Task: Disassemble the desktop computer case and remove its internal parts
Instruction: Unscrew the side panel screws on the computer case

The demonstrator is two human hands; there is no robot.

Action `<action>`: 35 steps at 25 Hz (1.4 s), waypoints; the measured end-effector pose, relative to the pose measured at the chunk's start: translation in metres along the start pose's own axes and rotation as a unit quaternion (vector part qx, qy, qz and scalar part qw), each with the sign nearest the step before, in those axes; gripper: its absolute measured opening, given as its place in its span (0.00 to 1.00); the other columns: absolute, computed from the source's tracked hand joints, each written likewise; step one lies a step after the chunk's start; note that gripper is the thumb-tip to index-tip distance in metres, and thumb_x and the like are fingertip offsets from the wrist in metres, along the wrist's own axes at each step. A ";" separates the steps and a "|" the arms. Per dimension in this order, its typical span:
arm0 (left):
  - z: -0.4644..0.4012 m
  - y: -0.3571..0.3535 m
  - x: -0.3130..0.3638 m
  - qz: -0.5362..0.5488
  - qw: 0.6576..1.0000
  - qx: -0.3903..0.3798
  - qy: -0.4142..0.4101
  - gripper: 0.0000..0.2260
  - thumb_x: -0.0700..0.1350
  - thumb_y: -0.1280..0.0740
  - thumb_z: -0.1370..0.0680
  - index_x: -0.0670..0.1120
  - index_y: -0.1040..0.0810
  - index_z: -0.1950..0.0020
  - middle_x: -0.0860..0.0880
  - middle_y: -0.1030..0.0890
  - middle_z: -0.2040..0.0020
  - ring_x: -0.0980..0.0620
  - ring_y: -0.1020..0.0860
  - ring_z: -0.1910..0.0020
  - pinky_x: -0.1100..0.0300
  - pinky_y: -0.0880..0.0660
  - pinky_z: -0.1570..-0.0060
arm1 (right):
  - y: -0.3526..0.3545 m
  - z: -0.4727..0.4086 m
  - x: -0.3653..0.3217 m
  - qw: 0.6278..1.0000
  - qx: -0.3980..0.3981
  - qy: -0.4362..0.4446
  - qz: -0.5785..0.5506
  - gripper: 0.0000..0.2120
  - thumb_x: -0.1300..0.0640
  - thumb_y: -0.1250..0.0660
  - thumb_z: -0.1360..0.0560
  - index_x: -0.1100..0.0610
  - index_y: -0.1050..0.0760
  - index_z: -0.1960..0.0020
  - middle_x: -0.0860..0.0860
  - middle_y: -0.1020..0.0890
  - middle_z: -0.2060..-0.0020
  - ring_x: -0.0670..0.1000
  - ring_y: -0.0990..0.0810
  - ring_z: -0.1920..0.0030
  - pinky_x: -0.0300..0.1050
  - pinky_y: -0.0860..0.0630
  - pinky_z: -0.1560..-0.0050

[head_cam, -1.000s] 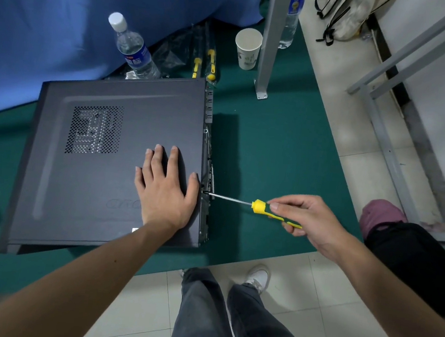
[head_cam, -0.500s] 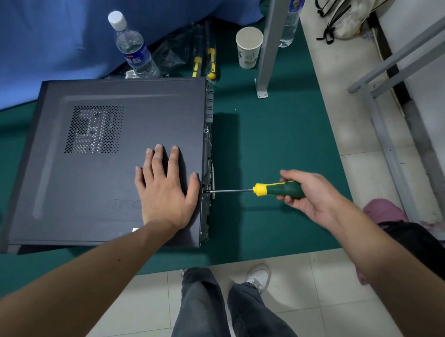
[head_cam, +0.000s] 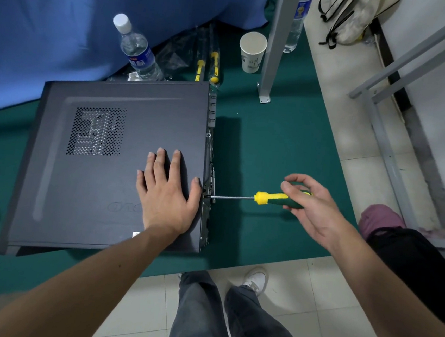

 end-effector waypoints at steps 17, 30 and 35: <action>-0.001 0.001 -0.001 0.005 1.000 0.019 -0.001 0.29 0.60 0.47 0.22 0.50 0.40 0.23 0.43 0.41 0.22 0.44 0.48 0.22 0.43 0.52 0.26 | 0.004 -0.005 -0.010 0.988 -0.028 -0.039 0.146 0.07 0.52 0.35 0.21 0.55 0.27 0.54 0.53 0.25 0.64 0.47 0.30 0.71 0.39 0.33 0.71; -0.001 -0.001 0.000 0.010 1.000 0.025 -0.003 0.29 0.60 0.47 0.22 0.50 0.40 0.23 0.43 0.41 0.23 0.44 0.48 0.22 0.42 0.51 0.26 | 0.002 0.005 -0.009 0.995 -0.090 -0.027 0.027 0.10 0.65 0.29 0.26 0.53 0.23 0.50 0.53 0.23 0.50 0.49 0.23 0.58 0.46 0.24 0.52; -0.001 -0.002 -0.002 0.005 1.000 0.019 0.000 0.29 0.60 0.47 0.22 0.50 0.41 0.23 0.43 0.41 0.22 0.45 0.48 0.22 0.42 0.52 0.25 | 0.010 -0.001 -0.005 0.955 -0.013 -0.028 0.293 0.16 0.41 0.42 0.19 0.53 0.25 0.52 0.54 0.22 0.62 0.45 0.27 0.74 0.40 0.32 0.72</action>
Point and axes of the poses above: each hand's wrist, its own z-axis away from the middle knuckle, its own y-axis out of the back of the hand, x = y × z, the point moved 9 cm from there along -z, towards the middle knuckle
